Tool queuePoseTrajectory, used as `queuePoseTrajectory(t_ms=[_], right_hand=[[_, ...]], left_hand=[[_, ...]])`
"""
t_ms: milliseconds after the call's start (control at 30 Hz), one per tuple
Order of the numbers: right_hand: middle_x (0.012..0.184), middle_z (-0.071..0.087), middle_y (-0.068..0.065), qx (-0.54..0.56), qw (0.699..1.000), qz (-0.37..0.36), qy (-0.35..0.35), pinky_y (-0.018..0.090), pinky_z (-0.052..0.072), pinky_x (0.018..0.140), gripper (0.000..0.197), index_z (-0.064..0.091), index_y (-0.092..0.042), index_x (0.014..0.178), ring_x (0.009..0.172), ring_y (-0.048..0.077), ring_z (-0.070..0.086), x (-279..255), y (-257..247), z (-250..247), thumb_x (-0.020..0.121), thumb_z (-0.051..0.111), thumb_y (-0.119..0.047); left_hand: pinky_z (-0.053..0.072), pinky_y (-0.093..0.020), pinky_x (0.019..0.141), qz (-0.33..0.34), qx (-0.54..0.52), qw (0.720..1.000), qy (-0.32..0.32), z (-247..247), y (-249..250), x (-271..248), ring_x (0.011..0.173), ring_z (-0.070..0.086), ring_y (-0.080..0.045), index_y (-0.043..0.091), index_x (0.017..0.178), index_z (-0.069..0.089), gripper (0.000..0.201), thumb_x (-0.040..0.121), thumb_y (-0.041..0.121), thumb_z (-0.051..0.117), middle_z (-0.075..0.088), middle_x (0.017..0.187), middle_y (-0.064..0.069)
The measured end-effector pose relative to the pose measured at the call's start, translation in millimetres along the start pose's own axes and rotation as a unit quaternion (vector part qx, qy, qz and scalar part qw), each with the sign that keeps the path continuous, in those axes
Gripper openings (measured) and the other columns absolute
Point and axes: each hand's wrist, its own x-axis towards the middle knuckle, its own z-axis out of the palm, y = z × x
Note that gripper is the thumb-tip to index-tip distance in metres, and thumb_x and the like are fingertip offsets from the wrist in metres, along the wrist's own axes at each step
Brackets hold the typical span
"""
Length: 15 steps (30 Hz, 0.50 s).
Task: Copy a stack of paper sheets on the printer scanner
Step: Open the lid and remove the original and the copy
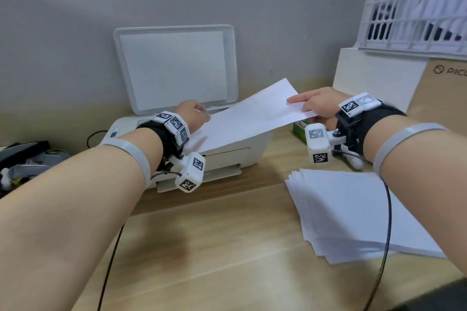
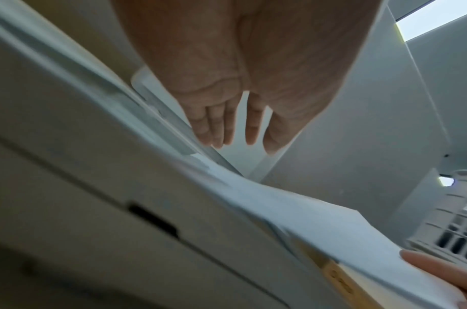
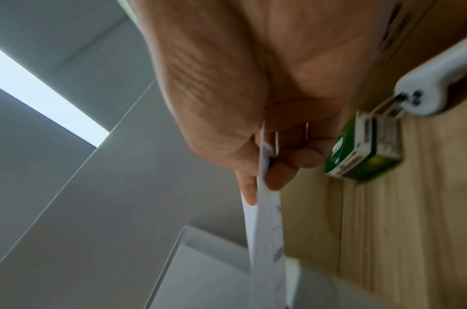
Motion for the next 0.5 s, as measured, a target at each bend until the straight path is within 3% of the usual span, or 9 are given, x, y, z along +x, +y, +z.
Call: queuePoseTrajectory(t_ms=[67,133,200,300,400,500], right_hand=[[0.091,0.062,0.013,0.038,0.999,0.007,0.033,0.025,0.039,0.048,0.049,0.078,-0.03,0.098,0.051,0.019,0.044,-15,24,-22,0.088,0.043,0.003],[0.101,0.062,0.014,0.07,0.996,0.018,0.06,0.027,0.038,0.05,0.05,0.076,-0.024,0.107,0.052,0.019,0.042,-34,46,-42,0.088,0.042,0.007],[0.095,0.058,0.013,0.071,0.994,0.027,0.074,0.022,0.038,0.044,0.05,0.073,-0.019,0.114,0.047,0.017,0.042,-56,67,-61,0.088,0.041,0.009],[0.088,0.055,0.009,0.074,0.993,0.044,0.086,0.019,0.041,0.043,0.048,0.073,-0.02,0.112,0.054,0.019,0.044,-86,100,-83,0.089,0.042,0.008],[0.097,0.061,0.015,0.104,0.986,0.069,0.113,0.034,0.045,0.061,0.046,0.077,-0.026,0.092,0.069,0.028,0.049,-106,135,-96,0.086,0.045,0.006],[0.093,0.057,0.014,0.133,0.976,0.089,0.145,0.03,0.04,0.053,0.046,0.079,-0.025,0.087,0.062,0.023,0.044,-119,162,-105,0.082,0.045,0.006]], left_hand=[[0.047,-0.029,0.083,0.014,-0.049,0.999,0.004,23,15,-11,0.094,0.059,-0.02,0.015,0.12,0.059,0.032,0.09,0.025,0.064,0.063,0.118,-0.004],[0.045,-0.026,0.083,0.022,-0.069,0.997,-0.013,47,31,-27,0.095,0.058,-0.02,0.013,0.125,0.057,0.037,0.091,0.026,0.064,0.06,0.115,-0.003],[0.045,-0.024,0.084,0.025,-0.077,0.996,-0.027,71,46,-40,0.102,0.059,-0.022,0.013,0.128,0.054,0.041,0.091,0.028,0.064,0.059,0.123,-0.004],[0.049,-0.016,0.071,0.041,-0.084,0.996,-0.01,101,69,-63,0.1,0.06,-0.021,0.015,0.127,0.054,0.038,0.092,0.026,0.063,0.059,0.126,-0.005],[0.044,-0.027,0.089,0.083,-0.026,0.996,-0.002,123,88,-84,0.115,0.058,-0.024,0.017,0.129,0.055,0.04,0.091,0.031,0.061,0.059,0.13,-0.006],[0.042,-0.028,0.093,0.099,-0.018,0.995,-0.022,144,100,-100,0.118,0.056,-0.025,0.017,0.126,0.057,0.04,0.09,0.031,0.063,0.055,0.134,-0.009]])
